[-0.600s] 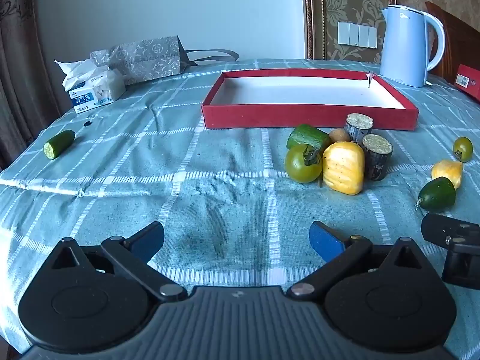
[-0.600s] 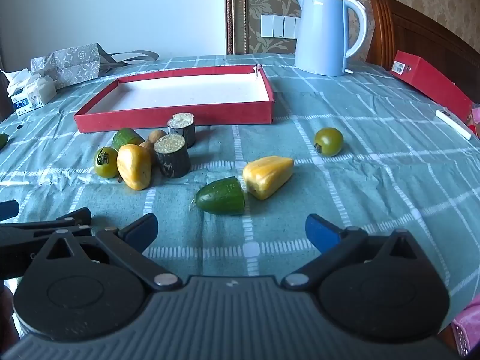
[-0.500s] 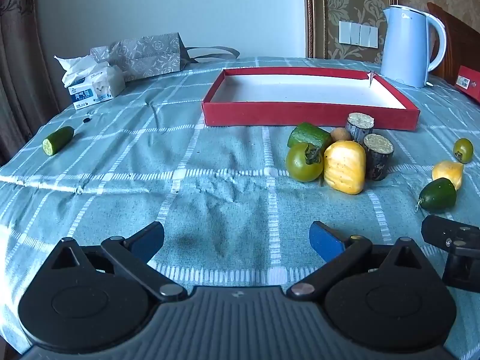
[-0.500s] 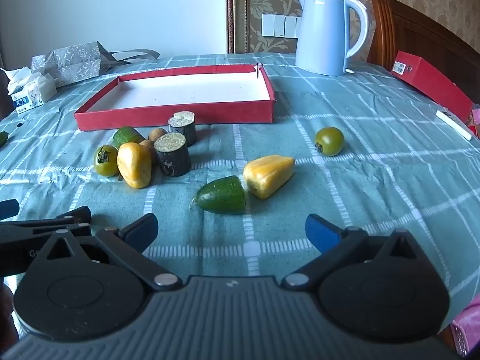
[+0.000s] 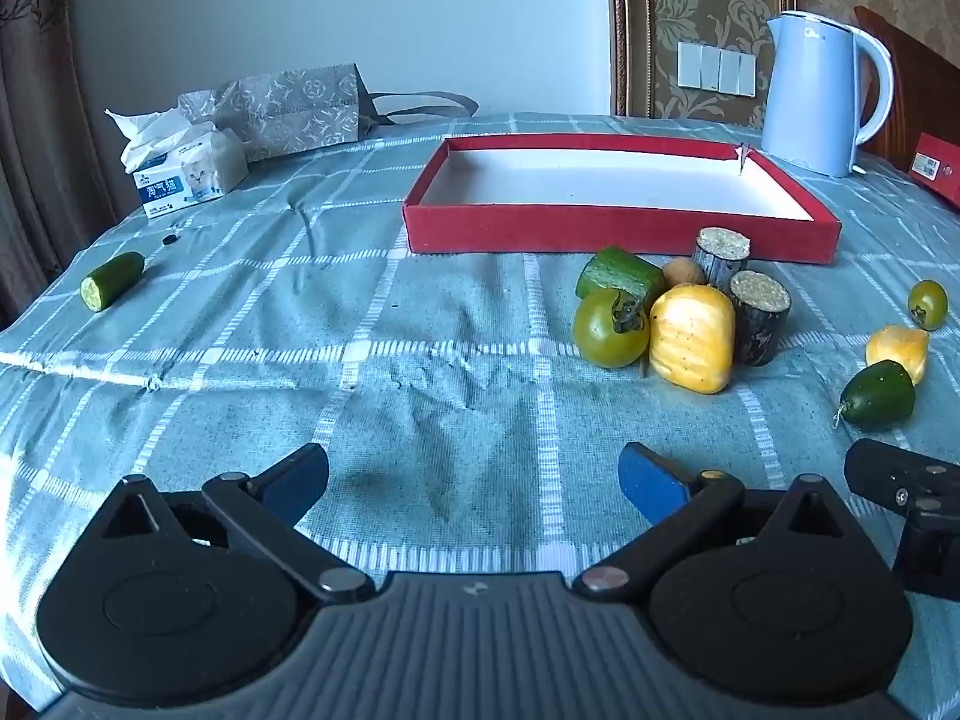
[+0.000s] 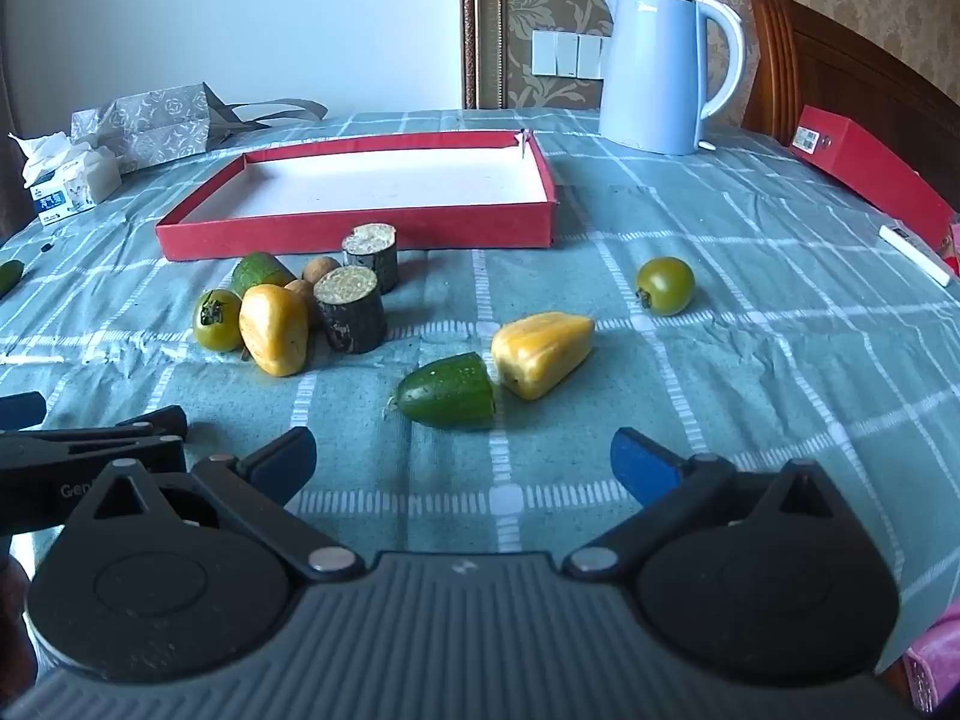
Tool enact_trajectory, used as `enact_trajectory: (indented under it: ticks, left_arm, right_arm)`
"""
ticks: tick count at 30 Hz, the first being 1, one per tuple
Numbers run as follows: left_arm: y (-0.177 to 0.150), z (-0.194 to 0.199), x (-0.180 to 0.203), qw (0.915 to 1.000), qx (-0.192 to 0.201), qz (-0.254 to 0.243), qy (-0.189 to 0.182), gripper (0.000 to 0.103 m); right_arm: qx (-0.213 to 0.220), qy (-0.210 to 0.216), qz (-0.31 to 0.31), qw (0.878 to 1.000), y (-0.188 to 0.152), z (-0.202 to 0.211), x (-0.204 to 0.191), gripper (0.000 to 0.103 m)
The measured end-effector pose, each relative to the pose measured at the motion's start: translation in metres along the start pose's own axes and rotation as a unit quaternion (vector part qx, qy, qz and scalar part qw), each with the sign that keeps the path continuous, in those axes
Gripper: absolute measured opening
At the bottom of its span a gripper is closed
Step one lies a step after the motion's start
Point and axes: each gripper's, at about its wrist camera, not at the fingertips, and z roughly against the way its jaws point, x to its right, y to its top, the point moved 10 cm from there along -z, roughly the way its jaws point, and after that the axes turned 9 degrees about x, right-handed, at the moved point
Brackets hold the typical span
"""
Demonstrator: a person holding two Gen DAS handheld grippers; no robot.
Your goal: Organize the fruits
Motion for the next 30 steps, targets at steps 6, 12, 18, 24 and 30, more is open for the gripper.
enact_trajectory:
  ticks: [6, 12, 18, 24, 30]
  left_arm:
    - [0.0000, -0.0010, -0.0003, 1.0000, -0.001, 0.001, -0.002, 0.103]
    - [-0.0004, -0.0013, -0.0003, 1.0000, -0.001, 0.004, -0.004, 0.103]
    - [-0.0005, -0.0014, 0.0015, 1.0000, -0.002, 0.003, -0.007, 0.103]
    - [-0.0007, -0.0010, 0.0021, 1.0000, 0.000, 0.002, -0.007, 0.103]
    - [-0.0006, -0.0004, 0.0037, 1.0000, 0.000, 0.001, -0.009, 0.103]
  right_arm:
    - [-0.002, -0.004, -0.003, 1.000, -0.0011, -0.0018, 0.0019, 0.103]
    - [0.000, -0.003, -0.004, 1.000, -0.0008, -0.0018, 0.0017, 0.103]
    - [0.001, -0.002, -0.005, 1.000, -0.0013, -0.0020, 0.0019, 0.103]
    - [0.004, -0.001, -0.005, 1.000, 0.0001, -0.0014, 0.0023, 0.103]
    - [0.006, 0.002, -0.004, 1.000, 0.0006, -0.0005, 0.0010, 0.103]
